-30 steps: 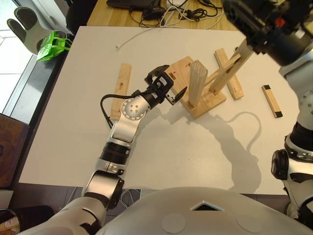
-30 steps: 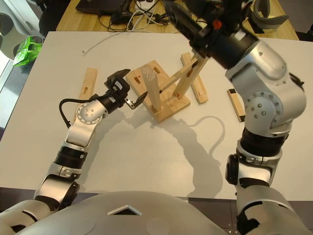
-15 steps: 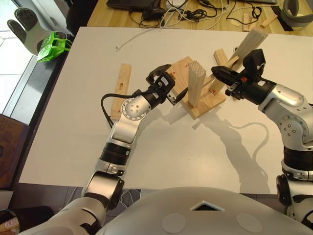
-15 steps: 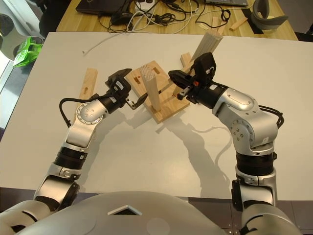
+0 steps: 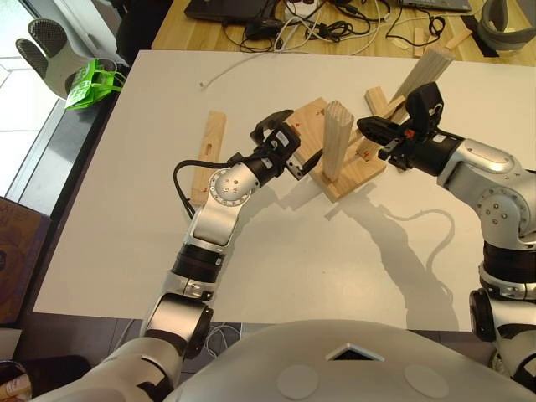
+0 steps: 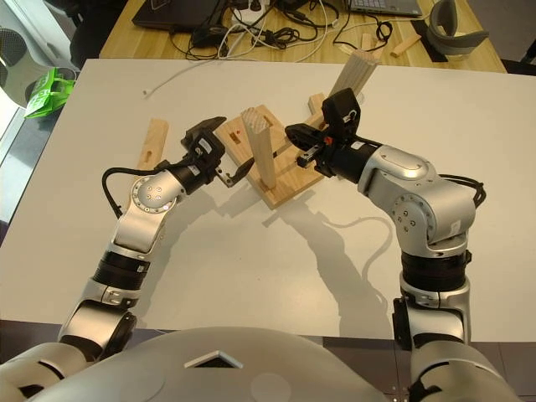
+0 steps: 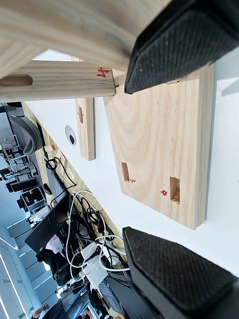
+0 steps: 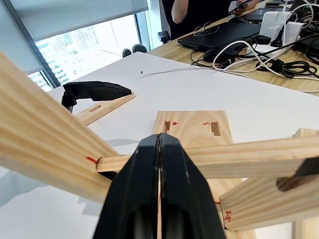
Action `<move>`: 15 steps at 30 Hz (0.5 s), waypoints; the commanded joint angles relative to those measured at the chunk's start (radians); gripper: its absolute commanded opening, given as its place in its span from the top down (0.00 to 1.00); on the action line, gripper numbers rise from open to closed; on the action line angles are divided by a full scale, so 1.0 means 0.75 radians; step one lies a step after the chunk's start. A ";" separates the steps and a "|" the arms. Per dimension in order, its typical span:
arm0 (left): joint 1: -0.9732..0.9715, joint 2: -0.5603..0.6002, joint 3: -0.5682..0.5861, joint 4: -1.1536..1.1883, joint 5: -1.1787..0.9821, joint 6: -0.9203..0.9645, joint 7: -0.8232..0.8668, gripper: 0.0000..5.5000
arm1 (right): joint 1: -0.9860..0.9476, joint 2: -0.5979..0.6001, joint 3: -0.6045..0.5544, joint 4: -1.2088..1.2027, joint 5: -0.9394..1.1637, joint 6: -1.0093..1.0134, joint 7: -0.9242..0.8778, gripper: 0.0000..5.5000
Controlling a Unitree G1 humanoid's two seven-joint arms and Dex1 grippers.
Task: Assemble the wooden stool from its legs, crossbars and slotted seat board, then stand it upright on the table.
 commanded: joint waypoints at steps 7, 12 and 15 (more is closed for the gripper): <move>-0.017 0.005 -0.001 0.015 0.009 -0.004 -0.005 0.10 | -0.088 0.143 -0.116 -0.024 -0.033 -0.300 -0.043 1.00; -0.027 0.006 -0.002 0.016 0.006 -0.006 -0.016 0.10 | -0.270 0.188 -0.233 0.065 -0.048 -0.386 -0.139 1.00; -0.033 0.003 -0.006 0.017 0.007 -0.006 -0.019 0.10 | -0.453 0.135 -0.235 0.186 -0.115 -0.422 -0.143 1.00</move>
